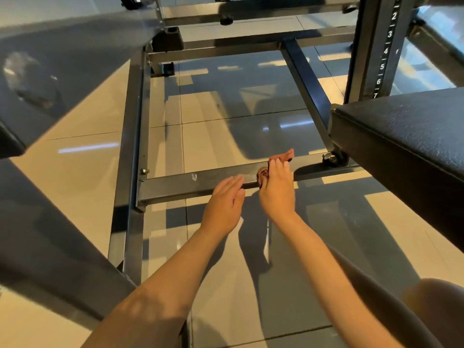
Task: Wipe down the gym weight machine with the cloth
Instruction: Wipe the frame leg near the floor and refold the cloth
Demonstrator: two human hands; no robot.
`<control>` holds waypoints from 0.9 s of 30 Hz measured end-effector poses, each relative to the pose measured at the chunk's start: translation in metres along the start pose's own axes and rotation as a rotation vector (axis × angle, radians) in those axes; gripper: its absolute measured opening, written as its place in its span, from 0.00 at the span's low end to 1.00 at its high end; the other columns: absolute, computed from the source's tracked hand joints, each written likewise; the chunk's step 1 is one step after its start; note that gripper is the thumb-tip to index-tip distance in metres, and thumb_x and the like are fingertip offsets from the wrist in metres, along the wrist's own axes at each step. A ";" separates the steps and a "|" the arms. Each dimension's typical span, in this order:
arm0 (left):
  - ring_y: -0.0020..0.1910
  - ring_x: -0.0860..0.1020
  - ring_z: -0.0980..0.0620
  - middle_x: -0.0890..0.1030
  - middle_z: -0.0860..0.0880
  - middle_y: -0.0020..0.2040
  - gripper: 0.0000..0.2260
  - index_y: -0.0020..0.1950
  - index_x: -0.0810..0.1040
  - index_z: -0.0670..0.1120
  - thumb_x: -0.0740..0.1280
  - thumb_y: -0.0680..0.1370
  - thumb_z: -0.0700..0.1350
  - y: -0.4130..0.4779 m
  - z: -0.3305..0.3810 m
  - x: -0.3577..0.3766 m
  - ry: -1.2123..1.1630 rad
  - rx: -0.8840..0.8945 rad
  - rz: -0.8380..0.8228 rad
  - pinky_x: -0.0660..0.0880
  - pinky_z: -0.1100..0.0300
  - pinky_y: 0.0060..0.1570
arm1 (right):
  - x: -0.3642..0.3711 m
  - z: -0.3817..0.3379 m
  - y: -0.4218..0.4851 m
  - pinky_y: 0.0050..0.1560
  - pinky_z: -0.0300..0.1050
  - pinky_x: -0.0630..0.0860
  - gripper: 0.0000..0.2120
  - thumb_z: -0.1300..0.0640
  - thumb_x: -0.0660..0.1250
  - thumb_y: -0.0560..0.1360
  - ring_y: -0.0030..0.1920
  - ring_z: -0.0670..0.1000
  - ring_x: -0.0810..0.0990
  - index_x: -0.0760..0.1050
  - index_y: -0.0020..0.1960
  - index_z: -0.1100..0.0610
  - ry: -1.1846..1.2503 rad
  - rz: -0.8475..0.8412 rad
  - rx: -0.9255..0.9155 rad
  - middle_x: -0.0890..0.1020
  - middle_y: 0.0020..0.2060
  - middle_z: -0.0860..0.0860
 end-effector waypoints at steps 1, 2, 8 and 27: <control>0.78 0.59 0.56 0.68 0.53 0.77 0.19 0.78 0.67 0.47 0.56 0.87 0.46 -0.005 -0.004 -0.003 0.021 0.007 0.008 0.48 0.74 0.71 | 0.012 -0.015 -0.002 0.67 0.56 0.71 0.14 0.66 0.63 0.78 0.67 0.61 0.70 0.71 0.63 0.63 0.025 -0.033 -0.025 0.74 0.64 0.58; 0.78 0.59 0.55 0.67 0.52 0.78 0.19 0.78 0.67 0.47 0.56 0.86 0.45 -0.010 -0.010 -0.007 0.034 0.004 0.018 0.46 0.76 0.70 | 0.025 -0.032 -0.005 0.67 0.55 0.71 0.13 0.66 0.62 0.78 0.69 0.61 0.69 0.72 0.62 0.63 0.064 -0.069 -0.071 0.74 0.66 0.58; 0.80 0.55 0.56 0.64 0.52 0.79 0.20 0.79 0.66 0.46 0.54 0.87 0.47 -0.045 -0.063 -0.063 0.083 -0.217 0.194 0.45 0.70 0.73 | 0.084 -0.117 -0.025 0.80 0.52 0.51 0.24 0.58 0.59 0.84 0.81 0.56 0.56 0.64 0.79 0.61 0.134 -0.317 -0.292 0.66 0.78 0.56; 0.79 0.56 0.61 0.63 0.55 0.80 0.20 0.79 0.65 0.48 0.53 0.87 0.49 -0.071 -0.100 -0.096 -0.110 -0.346 0.191 0.49 0.68 0.74 | 0.082 -0.137 -0.026 0.77 0.50 0.52 0.21 0.61 0.61 0.81 0.76 0.56 0.64 0.71 0.74 0.58 0.057 -0.322 -0.395 0.72 0.74 0.55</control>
Point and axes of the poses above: each hand's wrist, its own y-axis towards the middle knuckle, its own x-axis out of the palm, z = x × y, the point moved 9 cm from there along y, towards the middle knuckle
